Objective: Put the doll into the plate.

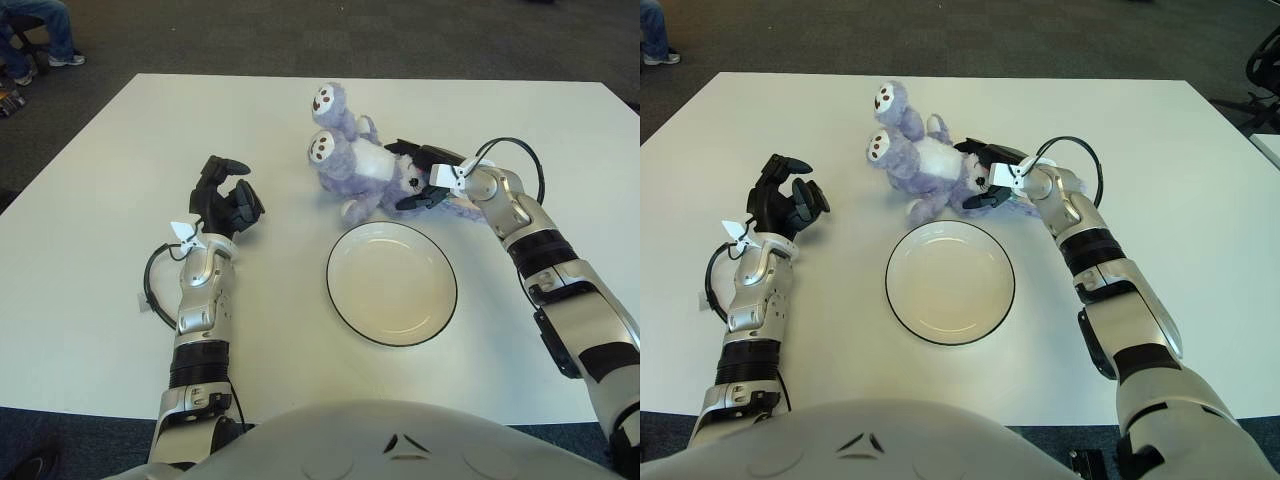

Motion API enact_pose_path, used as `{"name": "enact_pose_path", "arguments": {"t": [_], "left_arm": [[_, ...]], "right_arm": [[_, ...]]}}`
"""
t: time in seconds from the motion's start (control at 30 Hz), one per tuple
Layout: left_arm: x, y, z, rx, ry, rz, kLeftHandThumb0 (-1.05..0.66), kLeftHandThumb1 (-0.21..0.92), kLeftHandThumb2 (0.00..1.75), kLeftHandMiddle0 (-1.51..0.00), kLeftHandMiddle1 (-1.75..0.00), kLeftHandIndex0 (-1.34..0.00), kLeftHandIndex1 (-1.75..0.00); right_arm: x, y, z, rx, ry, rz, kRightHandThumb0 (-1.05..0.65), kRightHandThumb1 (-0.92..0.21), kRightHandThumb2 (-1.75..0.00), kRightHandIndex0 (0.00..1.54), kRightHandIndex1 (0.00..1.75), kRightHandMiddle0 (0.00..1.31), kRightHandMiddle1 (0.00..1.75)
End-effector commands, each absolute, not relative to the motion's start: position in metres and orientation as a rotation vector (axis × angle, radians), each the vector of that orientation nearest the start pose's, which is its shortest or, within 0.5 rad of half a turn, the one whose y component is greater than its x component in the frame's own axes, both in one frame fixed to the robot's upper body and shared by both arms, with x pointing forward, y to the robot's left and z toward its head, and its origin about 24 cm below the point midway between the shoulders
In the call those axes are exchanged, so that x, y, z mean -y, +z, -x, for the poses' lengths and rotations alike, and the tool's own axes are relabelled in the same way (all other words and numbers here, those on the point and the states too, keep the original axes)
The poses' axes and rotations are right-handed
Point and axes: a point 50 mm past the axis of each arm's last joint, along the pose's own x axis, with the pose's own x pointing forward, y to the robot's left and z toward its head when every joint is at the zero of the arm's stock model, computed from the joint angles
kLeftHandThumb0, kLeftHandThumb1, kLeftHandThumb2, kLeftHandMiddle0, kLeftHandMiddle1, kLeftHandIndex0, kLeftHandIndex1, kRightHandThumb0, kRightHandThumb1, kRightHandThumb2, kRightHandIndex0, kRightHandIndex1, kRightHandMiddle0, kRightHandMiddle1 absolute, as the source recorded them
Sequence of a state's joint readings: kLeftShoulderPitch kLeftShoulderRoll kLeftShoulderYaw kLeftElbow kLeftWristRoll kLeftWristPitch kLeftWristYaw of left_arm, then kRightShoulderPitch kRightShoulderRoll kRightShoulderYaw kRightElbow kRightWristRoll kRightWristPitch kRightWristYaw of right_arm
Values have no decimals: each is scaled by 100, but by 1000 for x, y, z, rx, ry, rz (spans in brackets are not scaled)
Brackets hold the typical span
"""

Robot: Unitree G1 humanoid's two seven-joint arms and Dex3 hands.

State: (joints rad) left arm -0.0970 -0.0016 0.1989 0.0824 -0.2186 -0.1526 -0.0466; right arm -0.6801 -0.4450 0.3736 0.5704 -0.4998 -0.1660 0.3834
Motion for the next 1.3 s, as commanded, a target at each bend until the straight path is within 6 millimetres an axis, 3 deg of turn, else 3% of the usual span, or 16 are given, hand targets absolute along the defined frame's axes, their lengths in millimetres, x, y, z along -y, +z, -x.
{"name": "enact_pose_path", "arguments": {"t": [0.0,0.3,0.53,0.67,0.87,0.9,0.93,0.97,1.03,1.27], "left_arm": [[-195,60,-264,197,155,212,-44,46,114,-110,-175,-50,-175],[-196,62,-264,213,155,212,-44,46,114,-110,-175,-50,-175],[-196,62,-263,221,157,219,-44,46,114,-110,-175,-50,-175],[-196,63,-263,223,158,220,-44,46,114,-110,-175,-50,-175],[-196,63,-262,224,159,225,-44,45,115,-110,-175,-51,-175],[-196,63,-262,224,160,226,-44,45,115,-110,-175,-51,-175],[-195,63,-262,223,161,228,-44,45,115,-110,-175,-51,-175],[-195,63,-262,223,162,229,-44,45,115,-110,-175,-51,-175],[-195,63,-262,222,164,231,-44,45,115,-111,-175,-51,-175],[-194,63,-262,225,165,236,-44,44,116,-111,-175,-51,-175]], "right_arm": [[153,80,-351,-50,627,1213,-78,-49,-60,5,130,0,7],[152,85,-348,-97,578,1257,-62,-34,-77,20,169,0,0],[152,87,-346,-119,549,1259,-53,-28,-84,24,174,1,0],[151,86,-345,-116,542,1255,-45,-26,-90,27,175,1,10],[152,83,-344,-113,541,1245,-31,-24,-96,45,175,0,42],[152,83,-344,-113,541,1245,-4,-28,-104,52,170,0,55],[152,82,-344,-111,545,1249,6,-29,-107,55,168,0,60],[152,82,-344,-110,548,1251,21,-29,-113,60,166,0,81],[153,81,-344,-107,552,1257,36,-29,-121,65,165,0,106],[154,83,-343,-125,556,1249,47,-27,-134,65,172,8,157]]}}
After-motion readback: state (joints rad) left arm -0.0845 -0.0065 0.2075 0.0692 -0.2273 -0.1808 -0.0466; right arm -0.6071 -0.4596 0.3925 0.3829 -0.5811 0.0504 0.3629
